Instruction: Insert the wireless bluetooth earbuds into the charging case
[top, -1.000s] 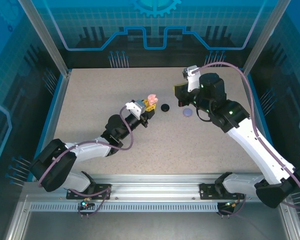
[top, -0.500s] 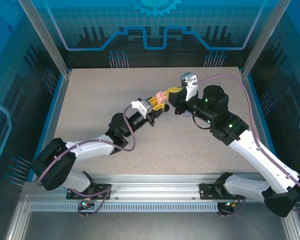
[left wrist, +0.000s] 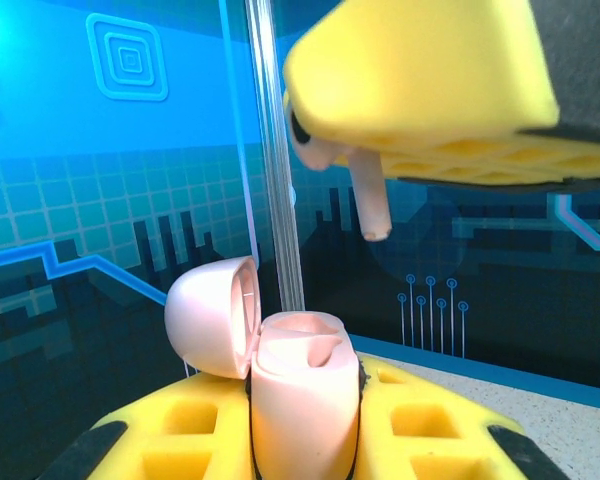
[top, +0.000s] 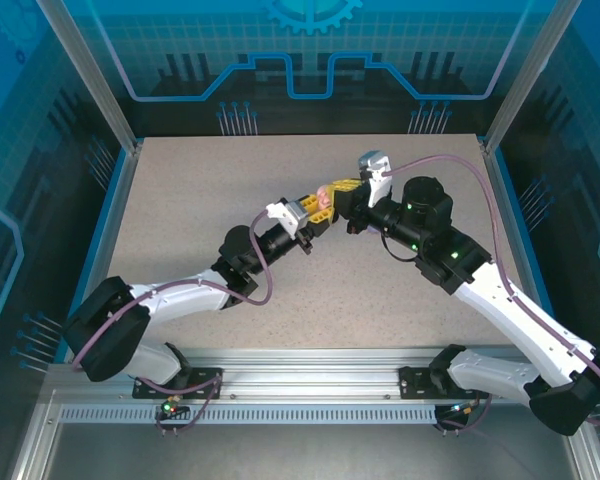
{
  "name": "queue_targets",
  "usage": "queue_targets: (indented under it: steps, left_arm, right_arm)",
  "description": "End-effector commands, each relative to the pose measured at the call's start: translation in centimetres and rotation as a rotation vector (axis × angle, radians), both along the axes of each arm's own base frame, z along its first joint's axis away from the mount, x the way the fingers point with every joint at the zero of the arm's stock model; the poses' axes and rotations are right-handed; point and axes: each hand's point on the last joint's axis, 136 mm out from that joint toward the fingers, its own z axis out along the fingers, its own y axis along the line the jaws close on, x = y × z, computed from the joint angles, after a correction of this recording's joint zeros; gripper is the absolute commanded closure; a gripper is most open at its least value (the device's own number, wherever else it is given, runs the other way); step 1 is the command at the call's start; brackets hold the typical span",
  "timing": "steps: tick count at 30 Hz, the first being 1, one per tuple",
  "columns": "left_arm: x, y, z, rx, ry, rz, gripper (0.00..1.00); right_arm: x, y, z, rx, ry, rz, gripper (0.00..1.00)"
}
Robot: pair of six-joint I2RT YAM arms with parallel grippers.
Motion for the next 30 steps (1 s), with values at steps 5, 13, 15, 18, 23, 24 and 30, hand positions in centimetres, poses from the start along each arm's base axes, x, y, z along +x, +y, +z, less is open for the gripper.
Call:
queue_targets:
  steps: [5,13,15,18,23,24,30]
  left_arm:
    - [-1.3,0.2,3.4,-0.044,-0.076,-0.03,1.0]
    - [-1.6,0.0,3.5,-0.043,-0.074,-0.041,1.0]
    - [-1.6,-0.1,3.4,-0.039,-0.071,-0.047,1.0]
    - [-1.7,-0.2,3.5,-0.039,-0.072,-0.047,1.0]
    - [-1.9,-0.2,3.8,-0.044,-0.077,-0.051,1.0]
    - [-1.9,-0.2,3.8,-0.041,-0.079,-0.052,1.0]
    - [-2.0,0.0,4.3,-0.047,-0.086,-0.045,1.0]
  right_arm:
    - [-0.4,0.3,0.7,0.035,-0.028,0.014,0.92]
    - [0.0,0.6,0.6,0.043,-0.025,0.01,0.92]
    - [0.2,0.6,0.6,0.044,-0.023,0.009,0.92]
    - [0.3,0.8,0.4,0.044,-0.017,0.011,0.92]
    - [0.7,0.8,-0.1,0.038,-0.005,0.005,0.92]
    - [0.8,0.8,-0.3,0.038,-0.001,0.002,0.93]
    - [1.0,0.5,-0.9,0.036,0.011,-0.007,0.93]
